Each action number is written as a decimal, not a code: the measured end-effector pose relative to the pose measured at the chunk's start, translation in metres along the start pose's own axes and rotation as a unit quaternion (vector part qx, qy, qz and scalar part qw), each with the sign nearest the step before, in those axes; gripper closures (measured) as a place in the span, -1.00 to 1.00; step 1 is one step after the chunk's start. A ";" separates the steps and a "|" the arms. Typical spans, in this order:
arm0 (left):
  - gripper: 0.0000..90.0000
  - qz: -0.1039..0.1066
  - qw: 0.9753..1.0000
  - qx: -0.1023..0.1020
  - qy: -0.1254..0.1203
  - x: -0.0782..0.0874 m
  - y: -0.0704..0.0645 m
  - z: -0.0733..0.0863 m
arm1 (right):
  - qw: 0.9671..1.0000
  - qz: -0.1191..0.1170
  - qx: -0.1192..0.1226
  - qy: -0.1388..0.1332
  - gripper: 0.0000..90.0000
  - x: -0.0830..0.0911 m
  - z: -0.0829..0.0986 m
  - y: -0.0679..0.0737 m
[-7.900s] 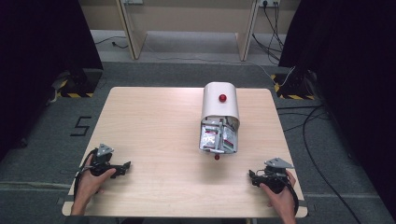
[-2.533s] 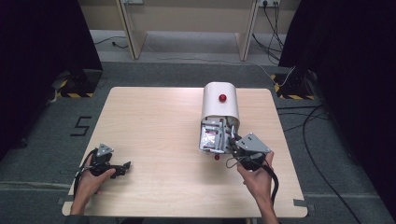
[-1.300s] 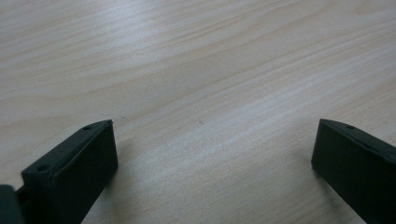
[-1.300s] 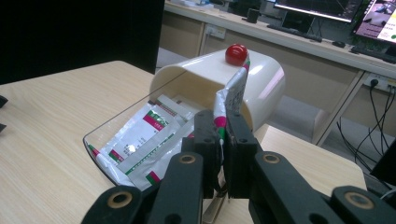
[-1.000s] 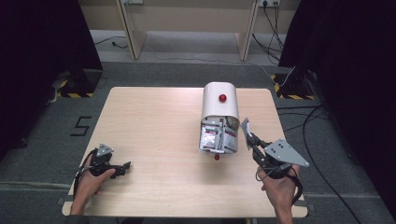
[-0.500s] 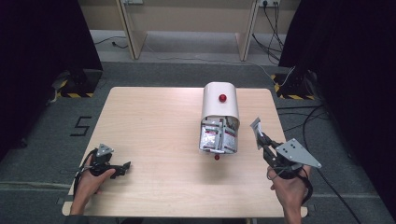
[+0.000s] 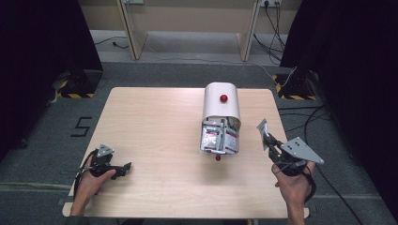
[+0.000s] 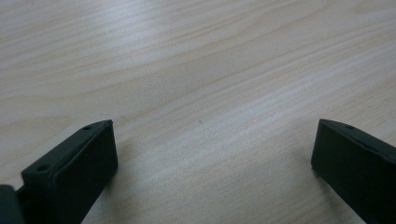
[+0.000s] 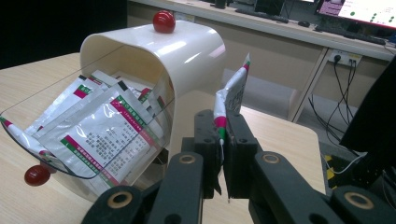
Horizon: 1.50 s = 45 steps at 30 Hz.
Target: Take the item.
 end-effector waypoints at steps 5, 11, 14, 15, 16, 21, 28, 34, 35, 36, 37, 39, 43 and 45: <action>-1.00 0.001 1.000 0.000 0.000 0.000 0.000 0.000 | 1.000 0.003 -0.002 0.003 0.91 -0.001 0.003 -0.002; -1.00 0.002 1.000 -0.001 0.000 0.000 0.000 0.000 | 1.000 0.006 -0.004 0.008 0.91 -0.004 0.008 -0.005; -1.00 0.002 1.000 -0.001 0.000 0.000 0.000 0.000 | 1.000 0.009 -0.006 0.012 0.91 -0.006 0.011 -0.008; -1.00 0.002 1.000 -0.001 0.000 0.000 0.000 0.000 | 1.000 0.010 -0.008 0.013 0.91 -0.006 0.012 -0.008; -1.00 0.002 1.000 -0.001 0.000 0.000 0.000 0.000 | 1.000 0.010 -0.008 0.015 0.91 -0.006 0.013 -0.009; -1.00 0.003 1.000 -0.002 0.000 0.000 0.000 0.000 | 1.000 0.015 -0.012 0.022 0.90 -0.008 0.020 -0.014; -1.00 0.004 1.000 -0.002 0.000 0.000 0.001 0.000 | 0.999 0.020 -0.014 0.028 0.91 -0.010 0.026 -0.018; -1.00 0.003 1.000 -0.002 0.000 0.001 0.000 0.000 | 0.999 0.023 -0.018 0.039 0.91 -0.014 0.034 -0.022; -1.00 0.003 1.000 -0.002 0.000 0.001 0.000 0.000 | 0.999 0.023 -0.018 0.041 0.91 -0.014 0.035 -0.022; -1.00 0.003 1.000 -0.002 0.000 0.001 0.000 0.000 | 0.999 0.023 -0.020 0.043 0.91 -0.015 0.037 -0.023; -1.00 0.004 1.000 -0.002 0.000 0.001 0.000 0.000 | 0.998 0.027 -0.021 0.047 0.91 -0.016 0.040 -0.025; -1.00 0.003 1.000 -0.002 0.000 0.001 0.000 0.000 | 0.998 0.028 -0.021 0.047 0.91 -0.016 0.041 -0.025; -1.00 0.004 1.000 -0.002 0.000 0.001 0.000 0.000 | 0.998 0.032 -0.025 0.053 0.91 -0.018 0.047 -0.028; -1.00 0.004 1.000 -0.002 0.000 0.001 0.000 0.000 | 0.998 0.035 -0.025 0.055 0.91 -0.018 0.049 -0.030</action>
Point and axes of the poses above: each handheld gripper's, and its own axes: x roughly backward along the jaws, z roughly out of its underside, y roughly to its left, the point moved 3 cm from there along -x, roughly forward along the jaws, and after that the axes turned 13 degrees about -y, right-handed, at the moved point
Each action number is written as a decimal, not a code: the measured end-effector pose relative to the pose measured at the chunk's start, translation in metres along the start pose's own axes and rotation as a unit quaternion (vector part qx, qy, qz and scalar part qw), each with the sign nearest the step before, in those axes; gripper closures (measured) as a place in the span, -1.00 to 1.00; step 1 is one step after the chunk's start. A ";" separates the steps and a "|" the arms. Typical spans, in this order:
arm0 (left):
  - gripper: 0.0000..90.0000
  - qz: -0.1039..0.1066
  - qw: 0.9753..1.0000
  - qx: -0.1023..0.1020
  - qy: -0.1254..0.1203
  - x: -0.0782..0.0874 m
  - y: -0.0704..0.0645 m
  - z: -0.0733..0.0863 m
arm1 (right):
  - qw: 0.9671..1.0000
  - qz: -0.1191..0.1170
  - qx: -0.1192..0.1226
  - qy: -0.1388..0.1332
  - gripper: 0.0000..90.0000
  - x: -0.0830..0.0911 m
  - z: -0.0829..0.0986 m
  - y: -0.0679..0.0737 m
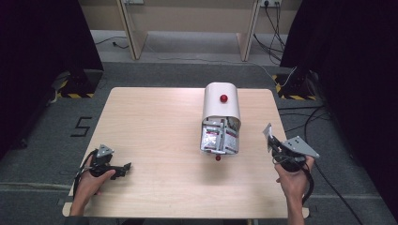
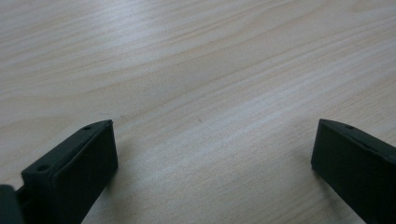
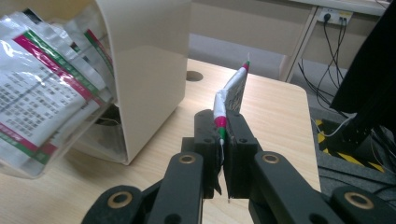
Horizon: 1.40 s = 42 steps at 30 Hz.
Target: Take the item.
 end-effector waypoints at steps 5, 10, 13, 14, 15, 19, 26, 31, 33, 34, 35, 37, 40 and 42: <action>-1.00 0.000 1.000 0.000 0.000 0.000 0.000 0.000 | 1.000 0.004 -0.001 0.004 0.90 -0.002 0.004 -0.002; -1.00 0.001 1.000 0.000 0.000 0.000 0.000 0.000 | 1.000 0.005 -0.005 0.012 0.90 -0.004 0.009 -0.004; -1.00 0.000 1.000 0.000 0.000 0.000 0.000 0.000 | 1.000 0.006 -0.008 0.018 0.90 -0.007 0.014 -0.005; -1.00 0.001 1.000 0.000 0.000 0.000 0.000 0.000 | 1.000 0.007 -0.009 0.021 0.91 -0.009 0.018 -0.007; -1.00 0.000 1.000 0.000 0.000 0.000 0.000 0.000 | 1.000 0.007 -0.009 0.021 0.91 -0.009 0.018 -0.007; -1.00 0.001 1.000 0.000 0.000 0.000 0.000 0.000 | 0.999 0.007 -0.010 0.030 0.90 -0.011 0.023 -0.008; -1.00 0.001 1.000 0.000 0.000 0.000 0.000 0.000 | 0.999 0.007 -0.014 0.045 0.90 -0.018 0.035 -0.010; -1.00 0.001 1.000 0.000 0.000 0.000 0.000 0.000 | 0.998 0.004 -0.014 0.057 0.90 -0.022 0.042 -0.009; -1.00 0.000 1.000 0.000 0.000 0.000 0.000 0.000 | 0.998 0.002 -0.014 0.061 0.90 -0.024 0.045 -0.008; -1.00 0.000 1.000 0.000 0.000 0.000 0.000 0.000 | 0.998 0.000 -0.014 0.064 0.90 -0.025 0.046 -0.007; -1.00 0.001 1.000 0.000 0.000 0.000 0.000 0.000 | 0.998 -0.002 -0.014 0.066 0.90 -0.025 0.047 -0.006; -1.00 0.000 1.000 0.000 0.000 0.000 0.000 0.000 | 0.997 -0.004 -0.010 0.071 0.90 -0.028 0.050 -0.004; -1.00 0.000 1.000 0.000 0.000 0.000 0.000 0.000 | 0.997 -0.010 -0.009 0.077 0.90 -0.030 0.054 -0.001; -1.00 0.000 1.000 0.000 0.000 0.000 0.000 0.000 | 0.997 -0.011 -0.009 0.081 0.90 -0.032 0.055 0.001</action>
Point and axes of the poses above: each handheld gripper's, and its own axes: x roughly backward along the jaws, z roughly out of its underside, y roughly to its left, the point moved 3 cm from there along -x, roughly forward along the jaws, and after that the axes turned 13 degrees about -y, right-handed, at the moved point
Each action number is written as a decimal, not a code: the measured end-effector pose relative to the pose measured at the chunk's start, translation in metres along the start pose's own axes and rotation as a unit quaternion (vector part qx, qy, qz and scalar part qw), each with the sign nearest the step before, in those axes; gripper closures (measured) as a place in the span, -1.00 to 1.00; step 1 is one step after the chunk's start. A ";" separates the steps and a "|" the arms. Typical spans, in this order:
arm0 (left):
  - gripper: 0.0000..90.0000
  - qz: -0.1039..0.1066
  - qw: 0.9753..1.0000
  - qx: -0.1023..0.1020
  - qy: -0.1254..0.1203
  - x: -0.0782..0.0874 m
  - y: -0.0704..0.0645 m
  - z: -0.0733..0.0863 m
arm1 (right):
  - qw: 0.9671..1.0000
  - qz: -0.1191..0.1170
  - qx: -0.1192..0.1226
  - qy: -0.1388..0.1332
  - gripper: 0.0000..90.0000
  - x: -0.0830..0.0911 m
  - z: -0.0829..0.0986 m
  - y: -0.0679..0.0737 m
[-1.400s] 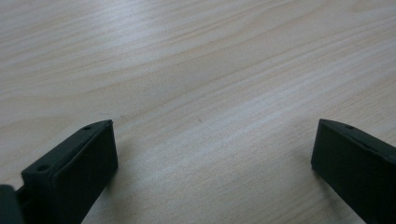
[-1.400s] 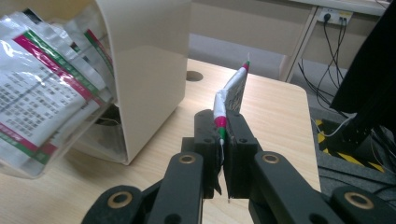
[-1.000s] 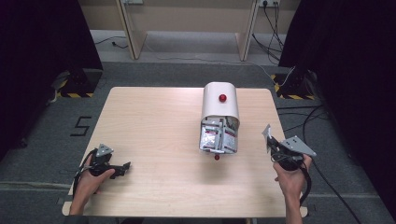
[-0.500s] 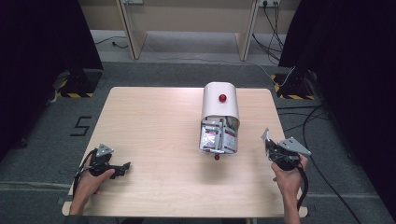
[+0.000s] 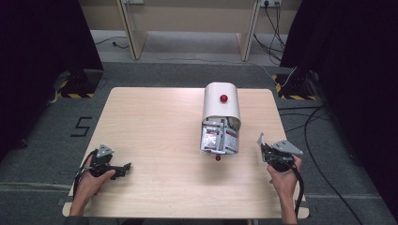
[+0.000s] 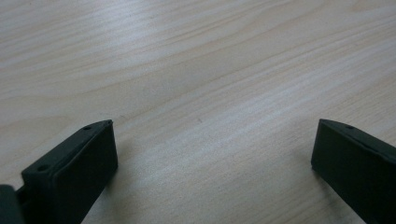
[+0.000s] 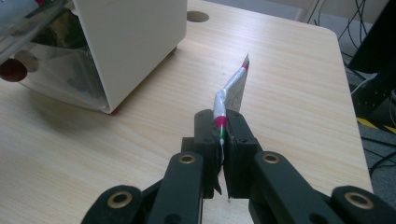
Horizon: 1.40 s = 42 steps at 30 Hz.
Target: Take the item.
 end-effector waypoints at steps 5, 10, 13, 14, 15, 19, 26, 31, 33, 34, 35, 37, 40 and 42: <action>-1.00 0.001 1.000 0.000 0.000 0.000 0.000 0.000 | 1.000 -0.004 0.002 0.007 0.90 -0.003 0.003 0.002; -1.00 0.000 1.000 -0.001 0.001 0.000 0.000 0.000 | 1.000 -0.007 0.004 0.010 0.90 -0.004 0.004 0.003; -1.00 0.000 1.000 0.000 0.000 0.000 0.000 0.000 | 1.000 -0.009 0.005 0.012 0.90 -0.006 0.005 0.004; -1.00 0.000 1.000 -0.001 0.000 0.000 0.000 0.000 | 1.000 -0.009 0.004 0.012 0.90 -0.006 0.006 0.005; -1.00 0.000 1.000 -0.001 0.000 0.000 0.000 0.000 | 1.000 -0.009 0.004 0.012 0.90 -0.006 0.006 0.005; -1.00 0.000 1.000 0.000 0.000 0.000 0.000 0.000 | 1.000 -0.010 0.002 0.016 0.90 -0.007 0.009 0.005; -1.00 0.000 1.000 0.000 0.000 0.000 0.000 0.000 | 1.000 -0.010 0.000 0.021 0.90 -0.009 0.012 0.003; -1.00 0.001 1.000 0.000 0.000 0.000 0.000 0.000 | 1.000 -0.011 0.001 0.022 0.90 -0.009 0.012 0.004; -1.00 0.000 1.000 0.000 0.000 0.000 0.000 0.000 | 1.000 -0.011 0.001 0.022 0.90 -0.009 0.012 0.004; -1.00 0.001 1.000 0.000 0.000 0.000 0.000 0.000 | 1.000 -0.011 0.000 0.022 0.90 -0.009 0.013 0.004; -1.00 0.001 1.000 0.000 0.000 0.000 0.000 0.000 | 1.000 -0.011 0.000 0.022 0.90 -0.009 0.013 0.004; -1.00 0.001 1.000 0.000 0.000 0.000 0.000 0.000 | 1.000 -0.008 -0.001 0.023 0.90 -0.009 0.013 0.002; -1.00 0.001 1.000 0.000 0.000 0.000 0.000 0.000 | 1.000 -0.007 -0.004 0.025 0.90 -0.009 0.015 0.000; -1.00 0.001 1.000 0.000 0.000 0.000 0.000 0.000 | 1.000 -0.005 -0.009 0.025 0.90 -0.010 0.017 -0.002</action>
Point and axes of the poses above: each handheld gripper's, and its own axes: x roughly backward along the jaws, z roughly out of its underside, y roughly to its left, the point moved 3 cm from there along -x, roughly forward along the jaws, and after that the axes turned 13 degrees about -y, right-handed, at the moved point
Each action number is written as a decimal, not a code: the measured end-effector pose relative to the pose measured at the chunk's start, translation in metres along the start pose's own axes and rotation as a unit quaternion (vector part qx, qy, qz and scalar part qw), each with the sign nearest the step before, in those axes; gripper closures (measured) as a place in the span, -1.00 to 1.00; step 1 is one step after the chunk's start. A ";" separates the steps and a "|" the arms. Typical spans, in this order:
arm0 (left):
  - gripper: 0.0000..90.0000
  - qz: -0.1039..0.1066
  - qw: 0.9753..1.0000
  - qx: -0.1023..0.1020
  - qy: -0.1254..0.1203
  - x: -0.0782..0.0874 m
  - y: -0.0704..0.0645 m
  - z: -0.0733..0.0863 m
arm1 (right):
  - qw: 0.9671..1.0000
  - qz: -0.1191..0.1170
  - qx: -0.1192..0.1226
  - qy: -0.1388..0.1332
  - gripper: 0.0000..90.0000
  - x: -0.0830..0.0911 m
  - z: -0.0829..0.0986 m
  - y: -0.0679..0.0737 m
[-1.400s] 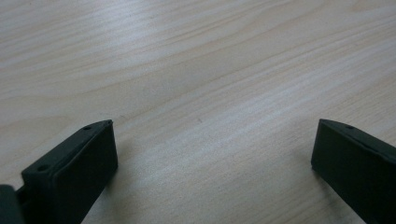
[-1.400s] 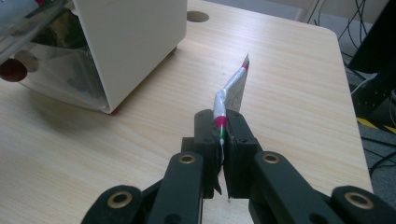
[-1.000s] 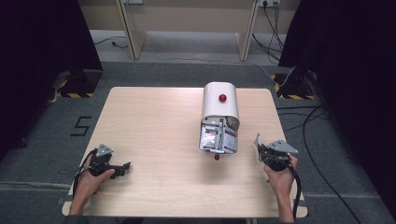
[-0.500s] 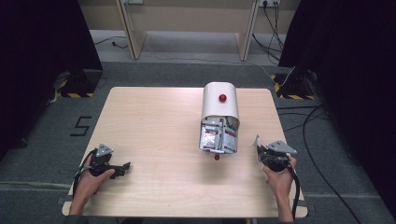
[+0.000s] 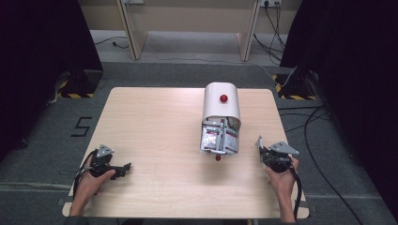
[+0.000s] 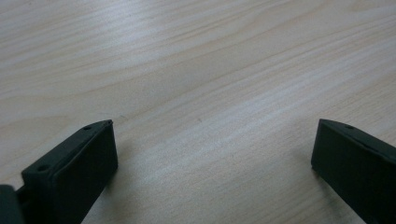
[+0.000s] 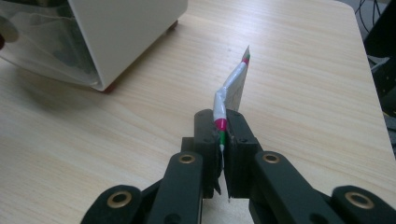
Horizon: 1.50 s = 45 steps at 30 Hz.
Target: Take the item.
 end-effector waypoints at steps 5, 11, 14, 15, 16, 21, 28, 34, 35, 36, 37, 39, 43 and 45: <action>-1.00 0.000 1.000 0.000 0.000 0.000 0.000 0.000 | 1.000 0.001 -0.009 -0.001 0.89 0.001 0.001 -0.003; -1.00 0.000 1.000 0.000 0.000 0.000 0.000 0.000 | 1.000 0.003 -0.010 0.001 0.85 0.000 0.002 -0.005; -1.00 0.000 1.000 -0.001 0.001 0.000 0.000 0.000 | 1.000 0.006 -0.009 0.010 0.80 -0.001 0.004 -0.005; -1.00 0.000 1.000 0.000 0.000 0.000 0.000 0.000 | 1.000 0.008 -0.009 0.011 0.76 -0.001 0.004 -0.005; -1.00 0.000 1.000 0.000 0.000 0.000 0.000 0.000 | 1.000 0.009 -0.007 0.010 0.74 -0.001 0.004 -0.005; -1.00 0.000 1.000 0.000 0.000 0.000 0.000 0.000 | 0.999 0.026 0.000 0.020 0.54 -0.001 0.005 -0.009; -1.00 0.000 1.000 0.000 0.000 0.000 0.000 0.000 | 0.998 0.049 0.010 0.034 0.42 0.000 0.006 -0.014; -1.00 0.000 1.000 -0.001 0.000 0.000 0.000 0.000 | 0.997 0.059 0.013 0.045 0.32 -0.003 0.008 -0.016; -1.00 0.000 1.000 0.000 0.000 0.000 0.000 0.000 | 0.997 0.059 0.013 0.045 0.32 -0.003 0.008 -0.016; -1.00 0.000 1.000 0.000 0.000 0.000 0.000 0.000 | 0.997 0.058 0.014 0.044 0.32 -0.004 0.008 -0.016; -1.00 0.000 1.000 0.000 0.000 0.000 0.000 0.000 | 0.997 0.057 0.015 0.043 0.31 -0.004 0.008 -0.017; -1.00 0.000 1.000 0.000 0.000 0.000 0.000 0.000 | 0.997 0.058 0.015 0.044 0.29 -0.005 0.009 -0.017; -1.00 0.000 1.000 0.000 0.000 0.000 0.000 0.000 | 0.997 0.057 0.008 0.049 0.24 -0.006 0.010 -0.018; -1.00 0.000 1.000 0.000 0.000 0.000 0.000 0.000 | 0.997 0.057 0.006 0.050 0.22 -0.006 0.010 -0.019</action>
Point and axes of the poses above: each handheld gripper's, and its own axes: x roughly backward along the jaws, z roughly out of its underside, y roughly to its left, the point moved 3 cm from there along -x, roughly forward along the jaws, and after that the axes turned 13 degrees about -y, right-handed, at the moved point
